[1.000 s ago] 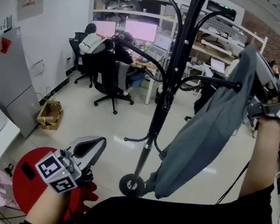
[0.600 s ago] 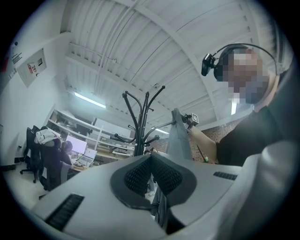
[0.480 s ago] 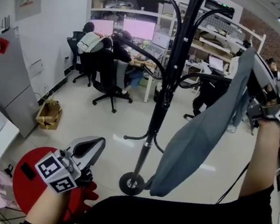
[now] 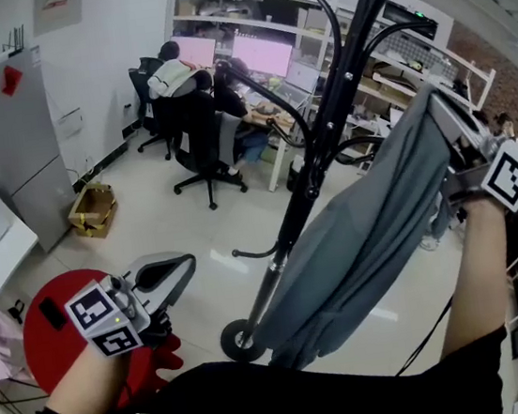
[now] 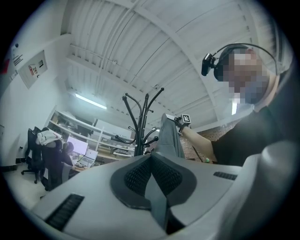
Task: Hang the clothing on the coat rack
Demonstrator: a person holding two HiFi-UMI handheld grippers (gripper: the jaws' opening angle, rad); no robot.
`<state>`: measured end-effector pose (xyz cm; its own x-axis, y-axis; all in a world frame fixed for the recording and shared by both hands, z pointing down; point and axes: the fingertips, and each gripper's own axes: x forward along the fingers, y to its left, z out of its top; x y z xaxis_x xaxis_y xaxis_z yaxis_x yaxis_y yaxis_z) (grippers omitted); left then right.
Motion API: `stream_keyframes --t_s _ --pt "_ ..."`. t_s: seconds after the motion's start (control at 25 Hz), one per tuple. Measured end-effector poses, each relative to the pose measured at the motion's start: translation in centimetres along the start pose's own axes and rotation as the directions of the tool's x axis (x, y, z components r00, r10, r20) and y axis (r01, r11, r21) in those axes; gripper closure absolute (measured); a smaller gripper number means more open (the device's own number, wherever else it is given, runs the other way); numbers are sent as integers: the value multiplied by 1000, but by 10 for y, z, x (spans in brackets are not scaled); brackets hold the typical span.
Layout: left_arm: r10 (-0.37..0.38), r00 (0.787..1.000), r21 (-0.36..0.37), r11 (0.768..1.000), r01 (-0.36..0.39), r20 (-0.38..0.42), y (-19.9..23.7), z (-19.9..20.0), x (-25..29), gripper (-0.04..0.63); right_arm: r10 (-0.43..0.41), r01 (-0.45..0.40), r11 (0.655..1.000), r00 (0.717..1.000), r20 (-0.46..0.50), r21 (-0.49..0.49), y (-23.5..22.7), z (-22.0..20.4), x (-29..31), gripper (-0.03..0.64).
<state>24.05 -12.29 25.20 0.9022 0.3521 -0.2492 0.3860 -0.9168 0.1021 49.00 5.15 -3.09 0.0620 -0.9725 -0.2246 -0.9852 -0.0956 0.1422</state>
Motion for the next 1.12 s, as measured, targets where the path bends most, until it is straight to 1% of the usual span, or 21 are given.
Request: stream_keyframes --t_s 0.2,0.32,0.44,0.56,0.72,0.8,0.88,1.0,1.12 --pt "6 1000 12 1000 -6 -1 1 5 0 603 57 -56 994 998 -17 89 -6 -13 4 506" --pt "3 1000 18 1000 -3 2 1 9 3 603 110 -102 984 992 -55 145 -3 -19 8 505" --pt "-1 1000 18 1000 1 4 1 8 5 603 156 -130 970 981 -113 207 -2 -26 12 504" --pt "-1 1000 11 1000 1 2 1 3 6 603 201 -158 943 972 -122 292 -4 -35 12 503" --pt "-3 1000 2 1000 3 -5 2 -2 7 603 288 -233 868 956 -61 438 -5 -54 4 499" --pt "-3 1000 -1 1000 3 -9 3 -4 7 603 313 -265 835 950 -19 483 -5 -64 -3 499" --pt "-3 1000 -4 1000 3 -11 2 -4 7 603 320 -289 808 947 30 513 -6 -70 -13 499" --pt "-4 1000 -7 1000 4 -13 2 -5 7 603 310 -312 783 946 97 538 -4 -76 -29 499" --pt "-2 1000 -11 1000 1 -17 2 -7 8 603 298 -332 773 942 152 541 -3 -80 -42 499"
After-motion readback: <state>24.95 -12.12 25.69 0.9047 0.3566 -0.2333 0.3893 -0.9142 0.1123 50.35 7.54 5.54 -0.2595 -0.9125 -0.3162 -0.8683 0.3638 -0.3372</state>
